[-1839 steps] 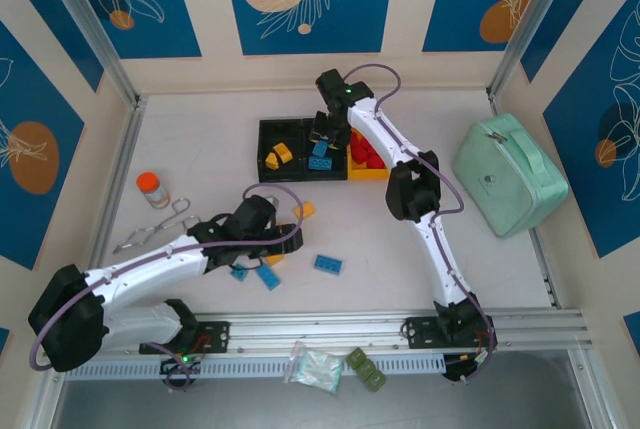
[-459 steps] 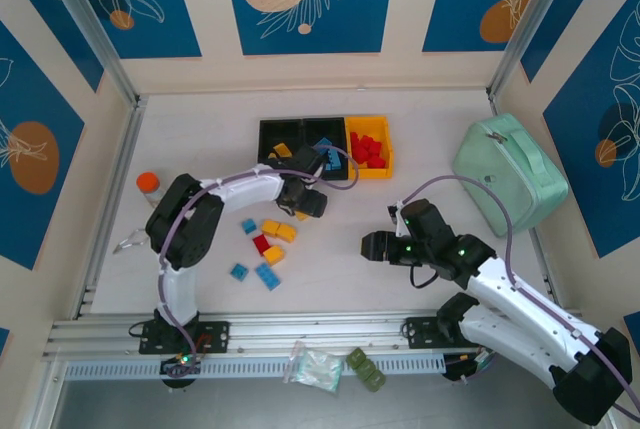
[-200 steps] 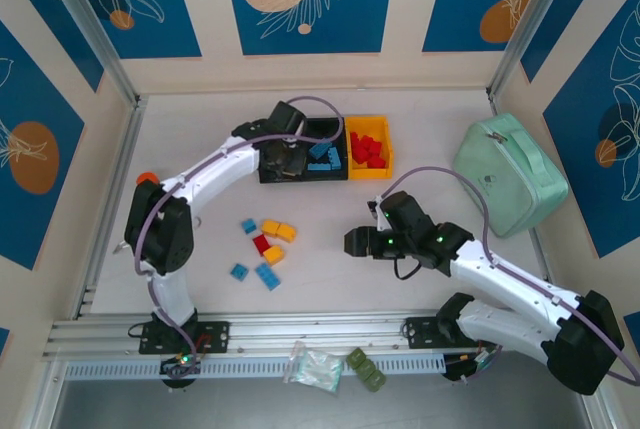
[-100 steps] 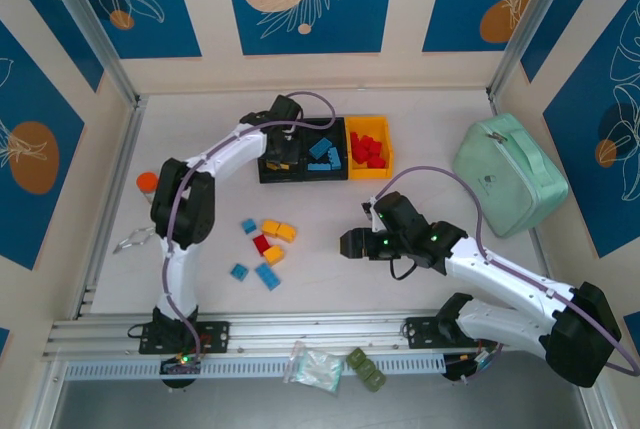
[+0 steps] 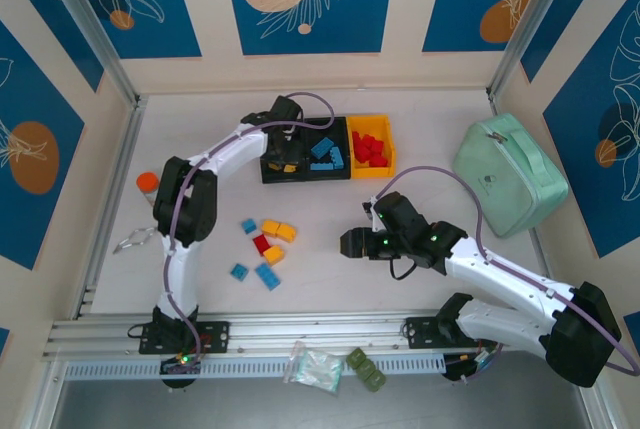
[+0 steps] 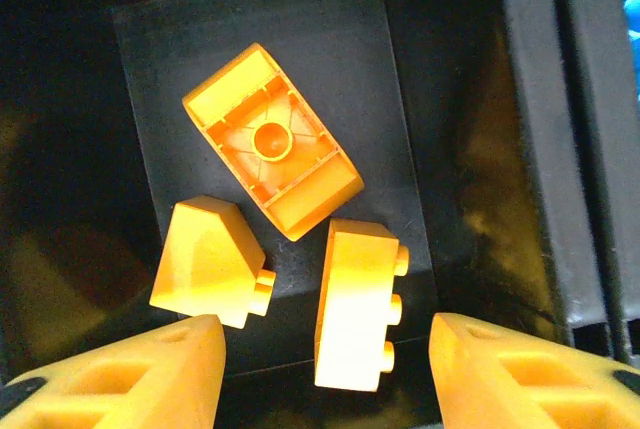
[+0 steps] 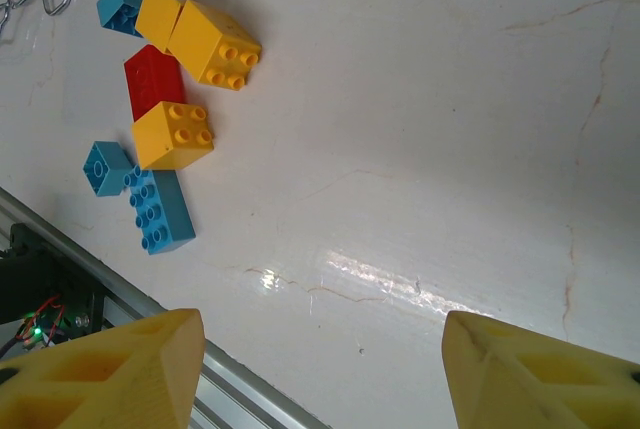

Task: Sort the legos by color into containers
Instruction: Place the lego in the container, then pick up the lego from the center of the table.

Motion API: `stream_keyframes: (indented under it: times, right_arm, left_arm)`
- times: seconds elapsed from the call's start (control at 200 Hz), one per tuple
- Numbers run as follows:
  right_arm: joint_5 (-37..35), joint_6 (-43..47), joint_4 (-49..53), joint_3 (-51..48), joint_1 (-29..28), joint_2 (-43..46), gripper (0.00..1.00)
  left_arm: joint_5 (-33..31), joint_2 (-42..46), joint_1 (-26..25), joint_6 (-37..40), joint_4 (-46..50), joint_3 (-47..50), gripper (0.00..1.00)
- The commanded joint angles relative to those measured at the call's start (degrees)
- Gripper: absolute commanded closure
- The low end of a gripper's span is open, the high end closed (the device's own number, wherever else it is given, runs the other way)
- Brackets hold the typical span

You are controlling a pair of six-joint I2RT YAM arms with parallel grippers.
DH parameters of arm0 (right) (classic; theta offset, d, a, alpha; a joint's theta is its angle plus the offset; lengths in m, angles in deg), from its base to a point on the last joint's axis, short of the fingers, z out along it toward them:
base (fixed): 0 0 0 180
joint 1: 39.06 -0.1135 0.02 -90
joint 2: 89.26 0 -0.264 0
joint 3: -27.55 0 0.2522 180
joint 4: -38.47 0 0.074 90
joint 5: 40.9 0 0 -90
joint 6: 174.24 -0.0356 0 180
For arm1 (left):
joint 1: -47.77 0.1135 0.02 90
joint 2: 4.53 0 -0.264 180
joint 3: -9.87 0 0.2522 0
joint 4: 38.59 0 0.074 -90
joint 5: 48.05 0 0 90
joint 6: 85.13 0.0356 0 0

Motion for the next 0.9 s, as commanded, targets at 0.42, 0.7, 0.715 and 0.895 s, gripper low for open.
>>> stream_keyframes:
  times: [0.42, 0.7, 0.715, 0.895]
  right_arm:
    - [0.41, 1.35, -0.93, 3.7, -0.92, -2.65, 0.36]
    - [0.59, 2.04, -0.04, 4.01, -1.04, -2.71, 0.35]
    - [0.62, 2.01, -0.16, 3.94, -1.01, -2.76, 0.35]
    - [0.62, 1.43, -1.44, 3.35, -1.47, -3.2, 0.35]
  left_arm:
    - [6.94, 23.07, -0.29, -1.57, -1.22, 18.73, 0.39]
    - [12.61, 31.74, -2.25, -8.69, 1.42, 31.75, 0.36]
    - [12.5, 32.18, -2.44, -9.51, 1.3, 32.77, 0.35]
    - [9.93, 35.68, -5.02, -22.75, -1.81, 41.99, 0.31]
